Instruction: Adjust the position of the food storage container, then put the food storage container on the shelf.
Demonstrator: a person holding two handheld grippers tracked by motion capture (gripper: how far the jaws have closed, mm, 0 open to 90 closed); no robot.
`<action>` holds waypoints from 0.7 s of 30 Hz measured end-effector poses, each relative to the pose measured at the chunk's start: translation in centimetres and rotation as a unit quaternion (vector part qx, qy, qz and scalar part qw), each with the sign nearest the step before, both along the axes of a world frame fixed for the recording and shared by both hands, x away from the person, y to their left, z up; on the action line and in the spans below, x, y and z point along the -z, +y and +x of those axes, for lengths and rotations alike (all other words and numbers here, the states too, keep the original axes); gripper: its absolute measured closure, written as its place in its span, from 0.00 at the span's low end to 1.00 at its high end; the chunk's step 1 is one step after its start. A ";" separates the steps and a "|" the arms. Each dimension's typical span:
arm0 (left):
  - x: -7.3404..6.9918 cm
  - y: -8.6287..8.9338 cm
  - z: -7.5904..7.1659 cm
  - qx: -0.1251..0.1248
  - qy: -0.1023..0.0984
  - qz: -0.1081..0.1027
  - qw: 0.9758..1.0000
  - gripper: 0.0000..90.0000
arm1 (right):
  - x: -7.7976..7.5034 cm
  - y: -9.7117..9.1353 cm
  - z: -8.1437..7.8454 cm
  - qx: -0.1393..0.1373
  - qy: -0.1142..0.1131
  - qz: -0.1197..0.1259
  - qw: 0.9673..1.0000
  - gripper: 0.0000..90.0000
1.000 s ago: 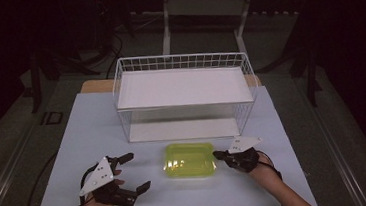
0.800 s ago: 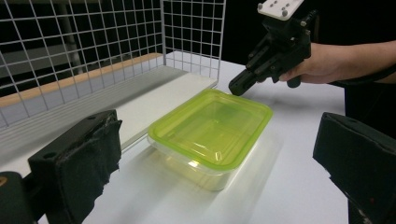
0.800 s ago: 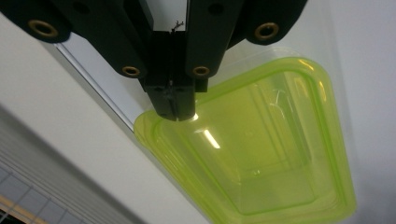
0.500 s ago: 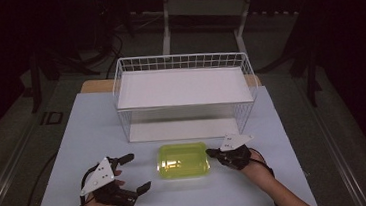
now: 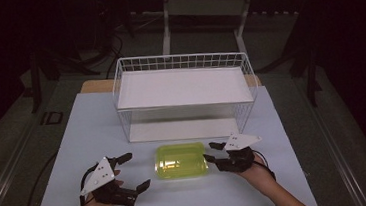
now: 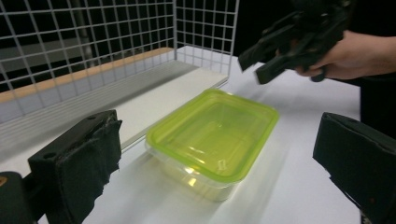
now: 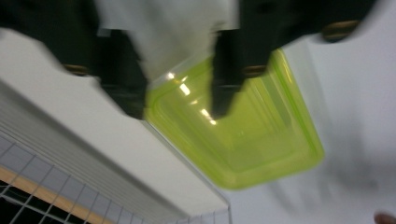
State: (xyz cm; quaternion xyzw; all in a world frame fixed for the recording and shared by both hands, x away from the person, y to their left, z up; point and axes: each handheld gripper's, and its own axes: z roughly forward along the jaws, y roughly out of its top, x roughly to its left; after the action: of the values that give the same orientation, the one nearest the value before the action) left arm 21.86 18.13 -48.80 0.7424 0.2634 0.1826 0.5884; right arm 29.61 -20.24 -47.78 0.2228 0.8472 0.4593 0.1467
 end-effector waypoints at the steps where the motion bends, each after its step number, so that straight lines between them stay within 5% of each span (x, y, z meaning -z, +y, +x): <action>1: 0.0 0.0 0.0 0.000 0.000 0.000 1.000 0.02 | 0.0 0.0 0.0 0.000 0.000 0.000 1.000 0.50; 2: 0.1 0.0 0.1 -0.005 0.003 -0.003 1.000 0.02 | 0.0 0.0 -0.2 0.007 0.005 0.003 1.000 0.38; 4: 0.1 0.0 0.1 -0.008 0.005 -0.001 1.000 0.02 | 0.0 -0.2 -0.4 0.001 0.009 0.008 1.000 0.29; 9: 0.3 -0.6 0.2 -0.011 0.013 0.009 1.000 0.02 | -0.1 -0.5 -0.8 0.002 0.026 0.026 0.999 0.15; 14: -0.2 -1.4 0.6 -0.009 0.022 0.015 1.000 0.02 | -0.9 -0.5 -1.4 0.057 -0.028 0.028 0.998 0.16; 20: -0.9 -2.2 1.3 -0.011 0.046 0.046 0.998 0.02 | -1.6 -0.6 -1.4 0.040 -0.024 0.043 0.998 0.22; 21: -1.3 -2.5 1.8 -0.016 0.057 0.053 0.997 0.02 | -2.0 -0.5 -1.1 0.040 0.000 0.026 0.999 0.23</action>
State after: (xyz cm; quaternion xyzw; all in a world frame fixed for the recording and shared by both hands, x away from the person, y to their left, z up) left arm 23.69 15.66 -47.54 0.7772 0.2988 0.1630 0.5292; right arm 28.51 -20.75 -45.81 0.2605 0.8254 0.4750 0.1588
